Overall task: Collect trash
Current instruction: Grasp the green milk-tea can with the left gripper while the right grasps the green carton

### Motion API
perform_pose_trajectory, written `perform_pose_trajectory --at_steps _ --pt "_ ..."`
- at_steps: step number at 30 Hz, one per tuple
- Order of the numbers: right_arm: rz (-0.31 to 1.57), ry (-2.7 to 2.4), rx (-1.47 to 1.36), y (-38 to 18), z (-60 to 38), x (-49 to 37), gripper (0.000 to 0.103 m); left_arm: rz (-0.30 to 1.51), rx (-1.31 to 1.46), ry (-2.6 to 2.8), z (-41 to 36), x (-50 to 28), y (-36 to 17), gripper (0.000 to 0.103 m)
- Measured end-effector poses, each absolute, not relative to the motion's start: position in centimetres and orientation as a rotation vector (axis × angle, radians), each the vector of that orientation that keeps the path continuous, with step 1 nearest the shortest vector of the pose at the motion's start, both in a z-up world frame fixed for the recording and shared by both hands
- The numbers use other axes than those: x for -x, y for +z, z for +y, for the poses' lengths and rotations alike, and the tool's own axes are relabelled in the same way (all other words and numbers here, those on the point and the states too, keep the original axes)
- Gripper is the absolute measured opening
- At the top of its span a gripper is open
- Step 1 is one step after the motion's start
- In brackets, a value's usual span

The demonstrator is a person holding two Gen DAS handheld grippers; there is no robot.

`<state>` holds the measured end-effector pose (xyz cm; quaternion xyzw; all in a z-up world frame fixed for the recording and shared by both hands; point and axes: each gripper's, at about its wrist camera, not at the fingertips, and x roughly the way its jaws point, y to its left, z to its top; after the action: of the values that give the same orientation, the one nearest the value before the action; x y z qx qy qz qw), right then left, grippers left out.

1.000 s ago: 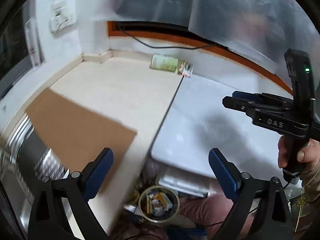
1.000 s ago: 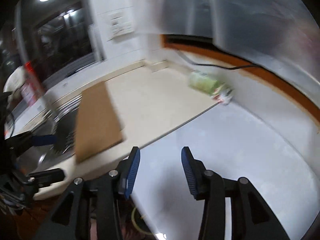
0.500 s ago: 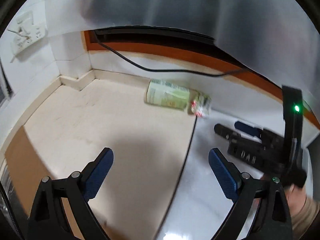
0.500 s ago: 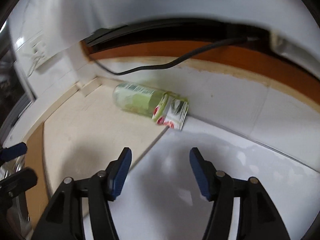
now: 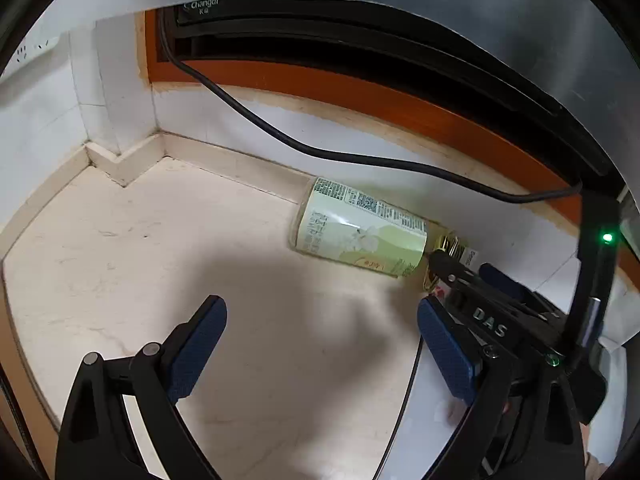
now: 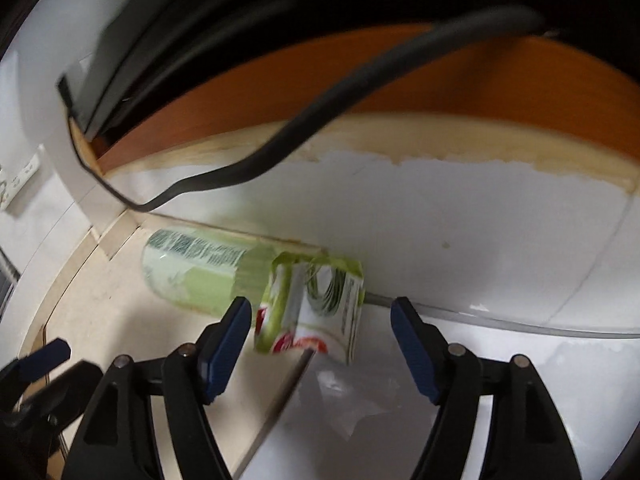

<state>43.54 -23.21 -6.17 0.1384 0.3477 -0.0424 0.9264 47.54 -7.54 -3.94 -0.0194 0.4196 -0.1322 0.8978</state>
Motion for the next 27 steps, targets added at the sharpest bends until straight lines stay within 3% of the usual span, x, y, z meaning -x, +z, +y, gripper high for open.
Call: perform_pose_trajectory --at_steps 6,8,13,17,27 --pt "0.729 -0.085 -0.325 -7.3 -23.8 -45.1 0.072 0.883 0.099 -0.274 -7.6 -49.1 -4.5 0.095" --pt "0.718 -0.06 -0.349 -7.3 -24.0 -45.3 0.05 0.886 0.115 -0.265 -7.7 -49.8 -4.6 0.095" --pt "0.701 -0.044 -0.285 -6.8 -23.0 -45.0 0.042 0.922 0.185 -0.242 -8.3 -52.1 -5.5 0.095" --pt "0.698 0.094 -0.24 -6.4 -21.8 -44.6 0.028 0.931 0.201 -0.217 -8.5 -53.3 -5.9 0.096" --pt "0.714 0.321 -0.147 -6.0 -17.8 -41.9 0.024 0.969 0.195 -0.132 -8.1 -55.3 -7.4 0.096"
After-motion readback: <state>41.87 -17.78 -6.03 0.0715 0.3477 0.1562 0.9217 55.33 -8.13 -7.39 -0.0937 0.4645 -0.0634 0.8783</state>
